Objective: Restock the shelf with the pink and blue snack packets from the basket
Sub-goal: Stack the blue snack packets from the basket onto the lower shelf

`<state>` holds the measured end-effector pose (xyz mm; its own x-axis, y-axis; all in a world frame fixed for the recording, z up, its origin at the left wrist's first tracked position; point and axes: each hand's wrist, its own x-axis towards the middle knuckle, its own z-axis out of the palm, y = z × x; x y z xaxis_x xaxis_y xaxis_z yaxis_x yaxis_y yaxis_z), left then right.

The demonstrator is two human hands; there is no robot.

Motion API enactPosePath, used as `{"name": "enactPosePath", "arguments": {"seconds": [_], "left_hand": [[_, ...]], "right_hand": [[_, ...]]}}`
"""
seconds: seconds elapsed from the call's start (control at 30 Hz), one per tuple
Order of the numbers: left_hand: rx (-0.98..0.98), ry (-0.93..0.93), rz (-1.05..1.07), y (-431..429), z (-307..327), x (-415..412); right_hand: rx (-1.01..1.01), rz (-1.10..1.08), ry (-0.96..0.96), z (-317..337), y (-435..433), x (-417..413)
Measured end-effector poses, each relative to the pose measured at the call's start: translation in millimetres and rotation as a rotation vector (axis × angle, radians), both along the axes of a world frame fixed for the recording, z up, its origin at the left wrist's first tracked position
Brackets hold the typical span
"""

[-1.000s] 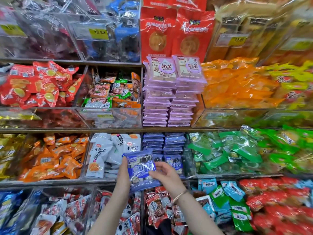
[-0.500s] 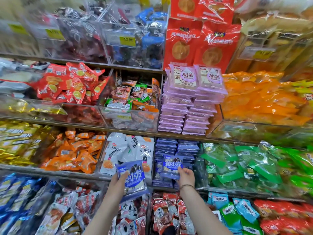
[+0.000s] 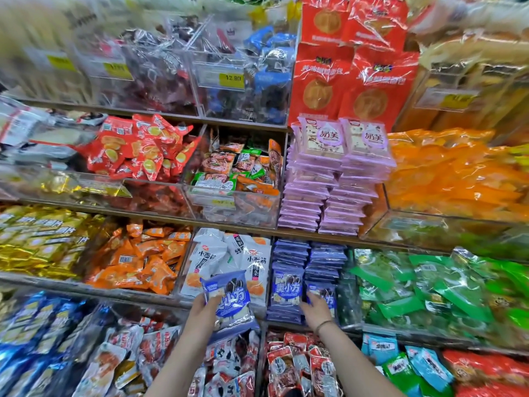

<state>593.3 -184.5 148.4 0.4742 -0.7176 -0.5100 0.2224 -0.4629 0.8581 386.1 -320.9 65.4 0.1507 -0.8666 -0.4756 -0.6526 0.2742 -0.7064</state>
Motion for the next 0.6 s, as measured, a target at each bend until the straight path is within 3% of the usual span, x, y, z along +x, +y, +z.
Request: {"name": "enactPosePath", "arguments": {"seconds": [0.1,0.2,0.27,0.33,0.43,0.5,0.6], "left_hand": [[0.009,-0.027,-0.042,-6,4,-7],[0.002,-0.064,-0.147,-14,10,-21],[-0.03,-0.091,-0.225,-21,13,-35],[-0.057,-0.143,-0.301,-31,12,-49],[-0.045,-0.277,-0.499,-50,4,-65],[-0.049,-0.379,-0.612,-61,-2,-73],[-0.096,-0.674,-0.791,-77,-13,-79]], "right_hand": [[-0.065,-0.059,-0.162,20,18,-1],[0.088,-0.005,-0.489,45,45,6],[0.135,0.022,-0.599,53,59,10],[0.126,-0.093,-0.67,50,65,8],[0.208,-0.44,-0.842,36,62,-13],[0.22,-0.613,-0.855,27,56,-31],[0.193,-0.763,-0.697,11,41,-43]]}}
